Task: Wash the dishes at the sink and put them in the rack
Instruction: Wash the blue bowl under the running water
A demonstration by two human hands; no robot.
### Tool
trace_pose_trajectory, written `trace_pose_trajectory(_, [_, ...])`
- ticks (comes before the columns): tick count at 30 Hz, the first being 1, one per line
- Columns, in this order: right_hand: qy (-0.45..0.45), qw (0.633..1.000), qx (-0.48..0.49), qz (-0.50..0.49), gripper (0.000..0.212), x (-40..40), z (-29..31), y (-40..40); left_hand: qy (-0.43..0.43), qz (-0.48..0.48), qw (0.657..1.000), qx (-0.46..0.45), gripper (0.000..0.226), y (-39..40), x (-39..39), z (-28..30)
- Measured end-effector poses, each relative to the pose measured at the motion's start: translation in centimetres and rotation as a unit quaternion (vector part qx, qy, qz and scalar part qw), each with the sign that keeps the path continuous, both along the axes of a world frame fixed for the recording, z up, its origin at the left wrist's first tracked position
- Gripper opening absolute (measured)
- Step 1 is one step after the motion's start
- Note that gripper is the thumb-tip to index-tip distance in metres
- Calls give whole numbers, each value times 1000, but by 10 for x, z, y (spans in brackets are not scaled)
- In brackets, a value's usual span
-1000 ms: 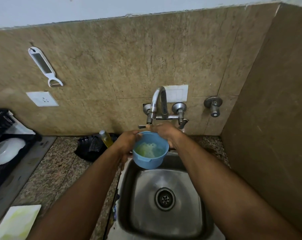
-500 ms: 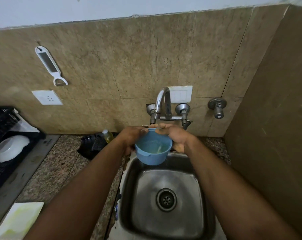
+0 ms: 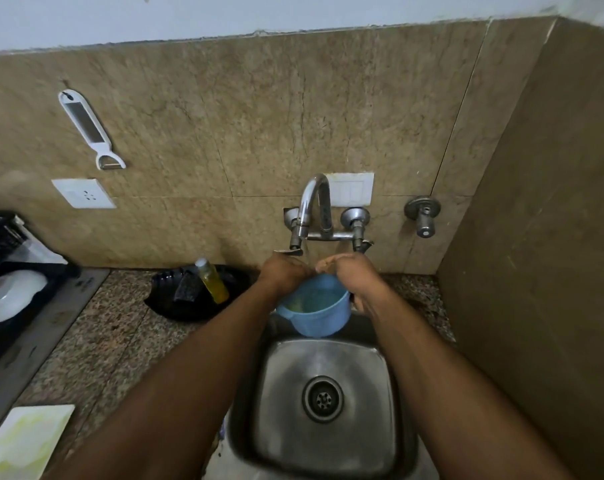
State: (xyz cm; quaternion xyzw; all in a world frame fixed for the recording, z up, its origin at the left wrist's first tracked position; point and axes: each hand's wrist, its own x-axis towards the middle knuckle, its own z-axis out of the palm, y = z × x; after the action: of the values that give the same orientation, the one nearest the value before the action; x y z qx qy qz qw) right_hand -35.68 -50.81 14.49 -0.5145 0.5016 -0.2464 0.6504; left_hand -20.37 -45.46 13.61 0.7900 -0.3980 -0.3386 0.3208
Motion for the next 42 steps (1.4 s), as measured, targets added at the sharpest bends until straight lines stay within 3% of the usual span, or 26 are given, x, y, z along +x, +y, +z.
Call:
trace_pose_trajectory(2, [-27, 998, 1, -59, 27, -2, -6, -3, 186, 52, 981, -19, 24, -1, -11, -4])
trace_pose_trajectory(4, [-14, 994, -17, -107, 29, -4, -12, -7, 296, 55, 953, -26, 26, 1, -18, -11])
trace_pose_trajectory(7, [24, 990, -61, -127, 23, -8, -7, -3, 317, 28, 946, -55, 23, 3, -27, -27])
trace_pose_trajectory(11, [66, 986, -121, -96, 19, -14, 3, -2, 231, 69, 963, -118, 32, -2, -45, -27])
trace_pose_trajectory(14, [71, 982, -144, -98, 18, -17, 9, -10, 298, 36, 946, -127, 29, 1, -41, -27])
trace_pose_trajectory(19, [84, 972, -179, -129, 29, -22, 14, -20, 439, 24, 888, -133, 31, 14, -33, -42])
trace_pose_trajectory(22, [99, 966, -200, -131, 27, -17, 12, -13, 377, 17, 917, -132, 27, 17, -37, -43])
trace_pose_trajectory(24, [120, 960, -219, -128, 18, -12, 10, -6, 243, 51, 957, -149, 19, 16, -40, -44])
trace_pose_trajectory(27, [135, 955, -233, -127, 19, -5, 13, 1, 30, 109, 982, -151, 49, 12, -40, -37])
trace_pose_trajectory(29, [135, 953, -241, -128, 20, -4, 15, 2, -32, 129, 984, -121, 61, 14, -39, -25])
trace_pose_trajectory(31, [135, 952, -241, -135, 20, -4, 15, 2, -30, 129, 987, -93, 62, 13, -38, -21])
trace_pose_trajectory(34, [114, 950, -230, -181, 24, -4, 16, -1, 71, 101, 988, -95, 40, 15, -36, -28])
trace_pose_trajectory(37, [112, 943, -232, -211, 24, -4, 18, -6, 270, 84, 950, -132, 17, 30, -45, -32])
trace_pose_trajectory(40, [103, 943, -229, -217, 23, -4, 16, -5, 452, 81, 870, -181, 34, 46, -56, -29])
trace_pose_trajectory(42, [88, 945, -223, -224, 23, -3, 11, -2, 476, 96, 854, -187, 39, 50, -54, -28])
